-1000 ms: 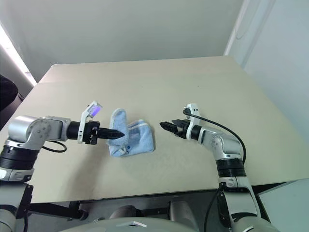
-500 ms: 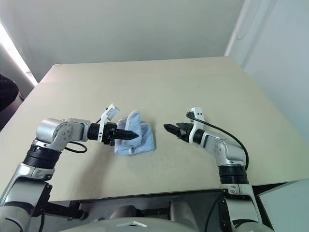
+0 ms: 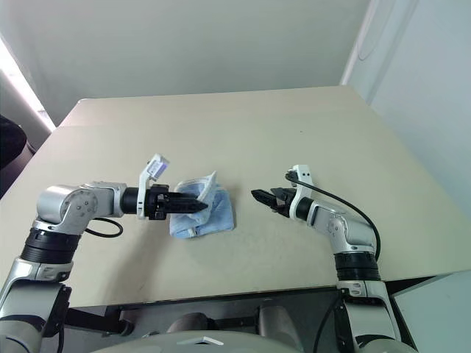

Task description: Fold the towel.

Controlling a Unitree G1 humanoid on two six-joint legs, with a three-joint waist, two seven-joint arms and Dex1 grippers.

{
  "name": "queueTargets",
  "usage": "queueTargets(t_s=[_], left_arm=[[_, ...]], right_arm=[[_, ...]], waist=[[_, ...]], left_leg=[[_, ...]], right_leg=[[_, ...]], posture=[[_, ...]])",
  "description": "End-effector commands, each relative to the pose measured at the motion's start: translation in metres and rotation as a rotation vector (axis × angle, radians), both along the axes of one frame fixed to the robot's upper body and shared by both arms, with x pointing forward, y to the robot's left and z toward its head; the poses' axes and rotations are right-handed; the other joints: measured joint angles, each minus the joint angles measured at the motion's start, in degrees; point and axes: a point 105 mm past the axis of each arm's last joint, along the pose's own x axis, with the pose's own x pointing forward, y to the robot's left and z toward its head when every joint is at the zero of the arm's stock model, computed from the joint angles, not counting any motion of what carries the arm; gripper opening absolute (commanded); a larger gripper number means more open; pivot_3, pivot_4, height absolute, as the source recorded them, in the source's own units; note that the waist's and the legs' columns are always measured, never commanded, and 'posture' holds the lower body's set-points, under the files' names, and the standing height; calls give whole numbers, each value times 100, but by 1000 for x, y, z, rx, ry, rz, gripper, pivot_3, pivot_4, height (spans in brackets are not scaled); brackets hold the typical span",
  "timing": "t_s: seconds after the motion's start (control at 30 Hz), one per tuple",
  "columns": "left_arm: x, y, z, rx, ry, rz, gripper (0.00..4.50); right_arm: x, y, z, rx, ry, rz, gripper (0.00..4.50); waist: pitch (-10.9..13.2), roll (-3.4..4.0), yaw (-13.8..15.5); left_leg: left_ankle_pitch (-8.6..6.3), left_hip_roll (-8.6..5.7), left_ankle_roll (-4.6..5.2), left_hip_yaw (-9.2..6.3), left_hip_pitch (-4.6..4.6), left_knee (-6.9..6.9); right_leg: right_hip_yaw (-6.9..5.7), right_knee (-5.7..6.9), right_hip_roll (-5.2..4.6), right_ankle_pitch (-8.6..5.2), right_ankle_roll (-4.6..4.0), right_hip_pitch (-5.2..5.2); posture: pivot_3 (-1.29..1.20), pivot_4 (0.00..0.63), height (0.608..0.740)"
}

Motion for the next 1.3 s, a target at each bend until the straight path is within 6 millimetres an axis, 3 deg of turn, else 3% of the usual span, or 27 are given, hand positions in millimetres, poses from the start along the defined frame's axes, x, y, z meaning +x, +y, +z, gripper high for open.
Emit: queueTargets(t_s=[0.03,0.2,0.3,0.43,0.6,0.77,0.9,1.03,1.17,1.3], left_arm=[[6,2,13,12,-120,12,2450],[9,-3,2,27,-160,18,2450],[9,-8,3,-20,-146,16,3075],[14,-13,-6,-14,-151,34,4455],[25,-20,-8,-51,-187,76,4455],[29,-24,14,-71,-333,73,4455],[42,-3,44,-38,-534,151,4455],[42,32,53,56,-619,164,4455],[35,63,49,150,-610,161,4455],[17,74,28,234,-586,88,4455]], right_arm=[[10,-3,16,8,-61,-21,4500],[11,-2,14,-3,-66,-26,4500],[12,-3,15,-7,-69,-32,4500],[12,-6,14,-13,-69,-44,4500],[14,-9,14,-13,-75,-63,4500],[15,-7,15,-13,-94,-78,4500],[14,-6,15,-17,-112,-78,4500],[14,-7,16,-10,-124,-90,4500],[14,-9,14,-11,-121,-98,4500],[17,-11,15,-24,-149,-120,4500]], waist=[[0,0,1],[0,0,3],[0,0,4],[-1,1,3],[-1,0,7],[-1,0,7],[-1,0,2],[-2,1,-15],[-2,2,-11],[-1,1,-12]], left_leg=[[0,0,0,0,0,0],[0,0,0,2,-1,0],[0,0,0,3,-2,0],[0,1,0,2,0,0],[0,1,0,4,1,0],[0,2,0,3,0,0],[0,3,0,3,1,0],[0,11,0,5,5,-2],[0,18,0,6,6,-2],[-1,19,1,9,4,-2]], right_leg=[[0,0,0,0,0,0],[2,-3,1,0,0,0],[3,-3,0,0,0,0],[4,-1,2,0,1,0],[4,-1,2,1,1,2],[5,-1,2,1,1,1],[5,0,3,2,1,1],[7,1,13,2,1,1],[4,1,19,2,0,1],[6,-4,18,2,-1,1]], posture=[[0,0,740],[0,0,740],[0,0,740],[0,0,740],[0,0,740],[0,0,740],[0,0,740],[0,0,740],[0,0,740],[0,0,740]])
